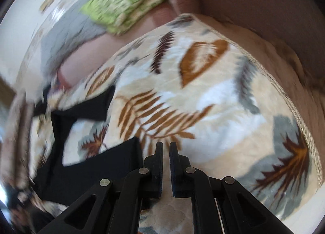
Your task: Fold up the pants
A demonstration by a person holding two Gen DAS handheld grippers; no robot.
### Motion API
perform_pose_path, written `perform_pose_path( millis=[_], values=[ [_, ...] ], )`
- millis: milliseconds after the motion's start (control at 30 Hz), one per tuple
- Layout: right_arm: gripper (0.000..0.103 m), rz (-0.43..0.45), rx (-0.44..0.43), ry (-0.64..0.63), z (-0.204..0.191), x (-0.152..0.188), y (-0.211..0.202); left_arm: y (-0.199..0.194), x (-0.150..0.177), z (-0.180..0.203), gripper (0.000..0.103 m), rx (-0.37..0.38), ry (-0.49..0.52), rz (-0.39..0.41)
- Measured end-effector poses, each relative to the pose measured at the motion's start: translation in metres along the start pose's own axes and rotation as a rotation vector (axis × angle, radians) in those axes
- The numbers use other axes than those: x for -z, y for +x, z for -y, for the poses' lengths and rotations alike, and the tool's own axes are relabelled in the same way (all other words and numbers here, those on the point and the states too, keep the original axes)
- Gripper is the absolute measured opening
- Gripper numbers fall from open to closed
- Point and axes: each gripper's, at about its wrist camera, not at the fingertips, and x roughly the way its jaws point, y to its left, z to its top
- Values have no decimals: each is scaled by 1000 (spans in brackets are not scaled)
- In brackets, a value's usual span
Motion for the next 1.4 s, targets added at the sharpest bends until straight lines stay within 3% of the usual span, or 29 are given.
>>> perform_pose_path(
  millis=[100, 267, 367, 500, 633, 733, 800, 867, 933, 967, 1000, 1033, 1100, 1300, 1400],
  values=[
    [5, -38, -15, -61, -15, 4, 9, 14, 3, -4, 35, -28, -42, -35],
    [5, -50, -39, -62, -16, 8, 11, -9, 2, -2, 35, -13, -35, 51],
    [5, -43, -46, -32, -12, 7, 11, 0, -3, -12, 35, -46, -58, 24],
    [5, -39, -66, 19, -3, 5, 7, 28, 2, -20, 35, -29, -96, -78],
    [5, -37, -70, 4, -6, 6, 6, 34, 2, -14, 42, 28, -108, -83],
    [5, -32, -78, 5, -6, 5, 5, 33, 1, -11, 42, 62, -104, -67],
    [5, -13, -69, -17, -11, 2, 3, 28, 0, -12, 36, 76, -104, -43],
    [5, 42, -86, -106, -28, -5, -1, 26, -1, -12, 20, 55, -95, -21],
    [5, 126, -125, -276, -60, -14, -2, 28, 2, -12, 9, 44, -86, -15],
    [7, 157, -125, -358, -74, -17, 0, 26, 2, -11, 9, 44, -78, -3],
    [15, 176, -114, -450, -91, -18, 7, 26, 3, -11, 8, 47, -76, 7],
    [33, 170, -101, -555, -111, -20, 18, 25, 3, -11, 8, 71, -71, 14],
    [48, 109, -91, -738, -143, -21, 49, 23, 3, -14, 8, 109, -79, 25],
    [48, -16, -101, -935, -195, -29, 111, 22, 2, -20, 8, 173, -111, 24],
    [48, -46, -2, -1069, -212, -22, 136, 22, 1, -20, 8, 176, -110, 23]
  ],
)
